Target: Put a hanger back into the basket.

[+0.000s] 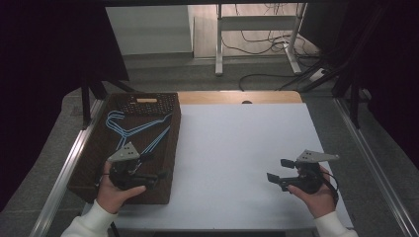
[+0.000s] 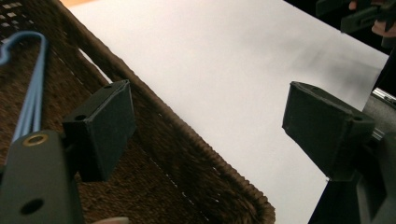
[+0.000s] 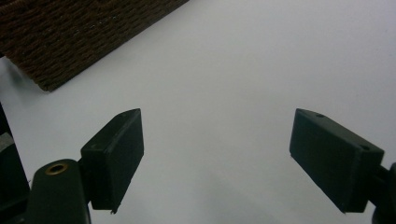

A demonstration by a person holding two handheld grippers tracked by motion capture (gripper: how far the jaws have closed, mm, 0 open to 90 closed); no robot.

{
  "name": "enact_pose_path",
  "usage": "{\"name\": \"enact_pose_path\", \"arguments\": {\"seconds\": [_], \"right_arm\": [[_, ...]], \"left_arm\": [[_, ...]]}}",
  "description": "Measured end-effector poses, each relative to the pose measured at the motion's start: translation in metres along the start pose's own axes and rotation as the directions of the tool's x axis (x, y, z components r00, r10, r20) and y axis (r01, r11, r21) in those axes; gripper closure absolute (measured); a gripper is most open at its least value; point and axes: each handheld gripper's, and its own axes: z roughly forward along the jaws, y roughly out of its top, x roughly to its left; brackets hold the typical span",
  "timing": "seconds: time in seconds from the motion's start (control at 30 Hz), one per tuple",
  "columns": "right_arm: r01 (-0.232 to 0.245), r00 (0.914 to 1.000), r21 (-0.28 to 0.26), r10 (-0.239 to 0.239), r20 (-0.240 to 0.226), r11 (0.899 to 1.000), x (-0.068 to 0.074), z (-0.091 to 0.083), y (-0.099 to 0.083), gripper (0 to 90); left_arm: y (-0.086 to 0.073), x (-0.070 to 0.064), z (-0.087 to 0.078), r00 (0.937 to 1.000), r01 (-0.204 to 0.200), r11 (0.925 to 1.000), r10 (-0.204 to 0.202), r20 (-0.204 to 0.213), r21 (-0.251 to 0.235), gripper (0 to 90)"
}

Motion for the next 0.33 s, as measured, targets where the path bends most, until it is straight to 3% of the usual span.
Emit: {"name": "enact_pose_path", "arguments": {"seconds": [0.33], "right_arm": [[0.017, 0.9998, -0.01, -0.017, 0.007, 1.0, -0.0017, -0.0044, 0.0052, 16.6]], "left_arm": [[-0.0037, -0.0007, 0.0041, 1.0, 0.006, 0.9999, -0.006, 0.008, 0.009, 16.1]]}}
